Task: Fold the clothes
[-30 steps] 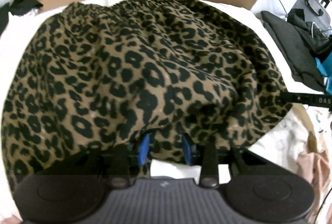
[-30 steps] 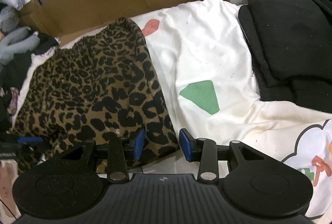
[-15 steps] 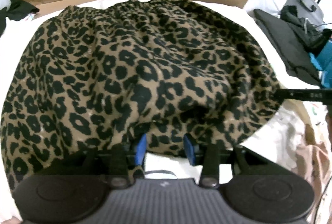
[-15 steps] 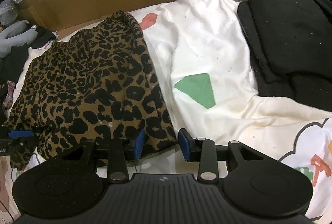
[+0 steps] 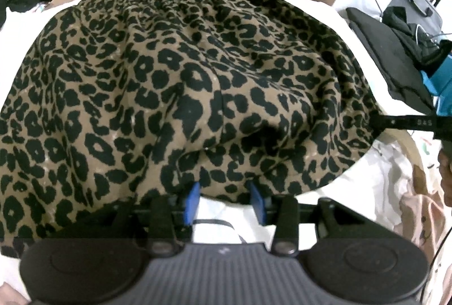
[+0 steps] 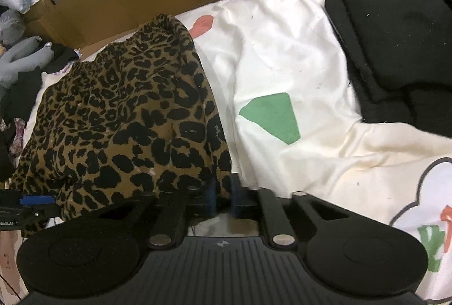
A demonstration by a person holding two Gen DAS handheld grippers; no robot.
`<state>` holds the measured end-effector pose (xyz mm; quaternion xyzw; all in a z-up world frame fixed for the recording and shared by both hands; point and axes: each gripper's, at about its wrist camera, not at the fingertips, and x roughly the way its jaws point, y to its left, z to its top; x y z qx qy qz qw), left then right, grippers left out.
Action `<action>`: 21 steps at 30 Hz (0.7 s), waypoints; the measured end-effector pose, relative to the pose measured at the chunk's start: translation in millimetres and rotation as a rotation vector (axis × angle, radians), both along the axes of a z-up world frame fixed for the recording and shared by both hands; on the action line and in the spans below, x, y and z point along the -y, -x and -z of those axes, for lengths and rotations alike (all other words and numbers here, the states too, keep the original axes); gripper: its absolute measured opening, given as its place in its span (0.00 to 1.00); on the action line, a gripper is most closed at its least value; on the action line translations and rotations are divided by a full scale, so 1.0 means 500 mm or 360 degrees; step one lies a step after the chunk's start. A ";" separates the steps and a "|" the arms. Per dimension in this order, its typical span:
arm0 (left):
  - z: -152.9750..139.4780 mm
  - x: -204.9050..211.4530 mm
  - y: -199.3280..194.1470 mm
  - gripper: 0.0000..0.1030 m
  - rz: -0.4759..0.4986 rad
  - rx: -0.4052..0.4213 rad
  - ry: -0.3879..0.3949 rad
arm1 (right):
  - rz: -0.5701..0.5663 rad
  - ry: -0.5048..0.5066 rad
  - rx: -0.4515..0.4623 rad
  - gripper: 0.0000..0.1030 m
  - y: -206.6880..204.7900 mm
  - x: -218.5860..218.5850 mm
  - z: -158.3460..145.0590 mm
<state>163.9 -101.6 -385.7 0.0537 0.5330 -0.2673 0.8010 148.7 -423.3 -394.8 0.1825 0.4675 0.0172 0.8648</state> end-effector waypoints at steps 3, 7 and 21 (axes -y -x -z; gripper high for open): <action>-0.005 0.002 0.002 0.41 0.0003 0.0002 0.0009 | 0.0014 0.0010 0.0038 0.02 0.007 0.008 -0.031; -0.012 0.000 0.005 0.41 -0.0003 0.0006 0.0027 | 0.0079 0.0068 0.0096 0.02 0.014 0.026 -0.072; -0.020 -0.038 -0.016 0.37 -0.0039 0.0080 -0.0005 | 0.0201 0.0346 0.0075 0.02 -0.053 0.074 -0.094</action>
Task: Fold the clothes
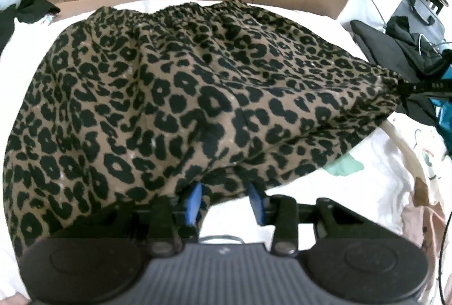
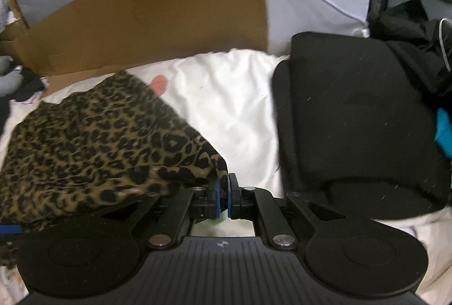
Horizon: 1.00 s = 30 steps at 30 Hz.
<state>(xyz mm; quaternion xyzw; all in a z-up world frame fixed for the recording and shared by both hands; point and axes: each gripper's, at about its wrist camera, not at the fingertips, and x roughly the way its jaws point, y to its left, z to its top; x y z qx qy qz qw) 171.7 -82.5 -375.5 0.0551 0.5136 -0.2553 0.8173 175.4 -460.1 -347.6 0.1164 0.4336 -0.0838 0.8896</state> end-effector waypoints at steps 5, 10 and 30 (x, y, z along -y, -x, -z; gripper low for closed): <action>-0.011 -0.007 -0.006 0.34 -0.0006 0.0077 -0.0041 | 0.0025 0.0089 0.0002 0.02 -0.025 -0.001 0.003; -0.011 -0.013 -0.012 0.32 -0.0086 0.0122 -0.0112 | 0.0033 0.0190 0.0054 0.02 -0.059 -0.001 -0.006; 0.001 0.080 0.048 0.35 0.0191 0.0098 -0.0037 | 0.0070 0.0107 0.0053 0.02 -0.074 -0.003 0.012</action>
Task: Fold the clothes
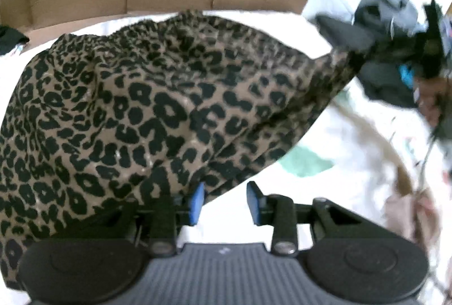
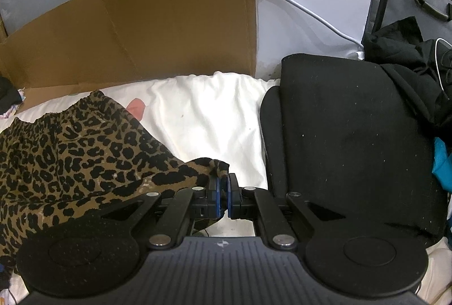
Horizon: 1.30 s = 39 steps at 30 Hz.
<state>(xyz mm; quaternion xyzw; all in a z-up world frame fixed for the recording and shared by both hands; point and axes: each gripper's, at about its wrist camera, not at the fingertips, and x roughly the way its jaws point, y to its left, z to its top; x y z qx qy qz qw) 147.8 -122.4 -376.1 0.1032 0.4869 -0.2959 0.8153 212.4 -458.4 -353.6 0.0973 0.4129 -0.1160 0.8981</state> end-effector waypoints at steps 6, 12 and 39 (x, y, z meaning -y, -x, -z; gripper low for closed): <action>0.033 0.020 0.008 0.34 0.0078 0.0068 -0.0065 | -0.0005 -0.0008 -0.0019 0.02 0.000 0.000 0.008; 0.047 0.043 0.009 0.32 0.0159 0.0184 -0.0147 | 0.0004 -0.0029 -0.0033 0.02 0.000 0.005 0.011; 0.082 0.026 0.008 0.27 0.0354 0.0229 -0.0219 | 0.0205 -0.0501 -0.0051 0.25 0.050 0.050 0.078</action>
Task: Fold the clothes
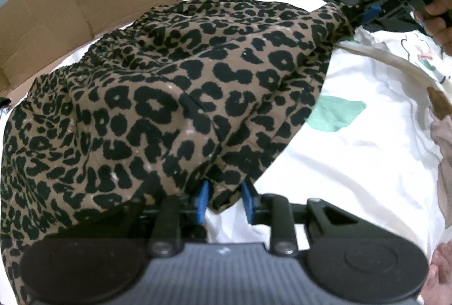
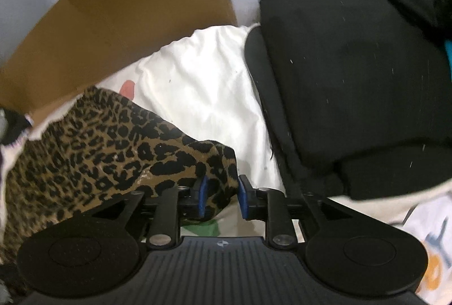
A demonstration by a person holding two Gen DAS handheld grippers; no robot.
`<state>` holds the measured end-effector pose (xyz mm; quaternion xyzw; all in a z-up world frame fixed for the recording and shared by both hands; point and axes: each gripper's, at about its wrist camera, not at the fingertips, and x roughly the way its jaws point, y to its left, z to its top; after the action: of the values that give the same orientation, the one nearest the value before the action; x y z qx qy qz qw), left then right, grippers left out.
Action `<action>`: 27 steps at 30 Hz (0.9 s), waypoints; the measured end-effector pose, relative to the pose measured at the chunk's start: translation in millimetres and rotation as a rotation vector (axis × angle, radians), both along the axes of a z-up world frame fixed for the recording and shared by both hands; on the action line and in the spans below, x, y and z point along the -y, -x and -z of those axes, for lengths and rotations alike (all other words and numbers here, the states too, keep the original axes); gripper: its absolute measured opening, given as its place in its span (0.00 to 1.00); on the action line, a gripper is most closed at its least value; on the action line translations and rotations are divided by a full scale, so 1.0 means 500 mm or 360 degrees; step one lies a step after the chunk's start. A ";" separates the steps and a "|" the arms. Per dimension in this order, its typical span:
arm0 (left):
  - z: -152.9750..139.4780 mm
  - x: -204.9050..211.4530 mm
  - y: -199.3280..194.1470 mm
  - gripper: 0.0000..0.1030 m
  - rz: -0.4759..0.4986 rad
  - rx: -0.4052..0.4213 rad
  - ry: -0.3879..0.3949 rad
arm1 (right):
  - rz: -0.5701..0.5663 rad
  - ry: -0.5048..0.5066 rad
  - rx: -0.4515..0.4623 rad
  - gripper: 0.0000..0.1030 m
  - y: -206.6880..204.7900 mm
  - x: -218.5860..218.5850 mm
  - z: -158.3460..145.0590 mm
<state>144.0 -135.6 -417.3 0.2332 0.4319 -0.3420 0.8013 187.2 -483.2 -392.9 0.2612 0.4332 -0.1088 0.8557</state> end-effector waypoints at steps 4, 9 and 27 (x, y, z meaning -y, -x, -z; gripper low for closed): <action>-0.006 -0.009 -0.013 0.14 -0.0076 -0.0034 0.0036 | 0.0054 -0.0115 0.0041 0.35 0.020 0.013 0.006; -0.025 -0.023 -0.016 0.08 -0.0146 -0.0042 0.0106 | 0.0146 -0.0209 0.0109 0.44 0.033 0.027 0.017; -0.154 -0.085 0.024 0.06 -0.0371 -0.0194 0.0489 | 0.0162 -0.0360 0.0236 0.02 0.040 0.026 0.021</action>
<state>132.0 -93.3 -340.1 0.0355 0.4465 -0.3223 0.8340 167.0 -496.4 -403.6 0.3849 0.3646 -0.0831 0.8438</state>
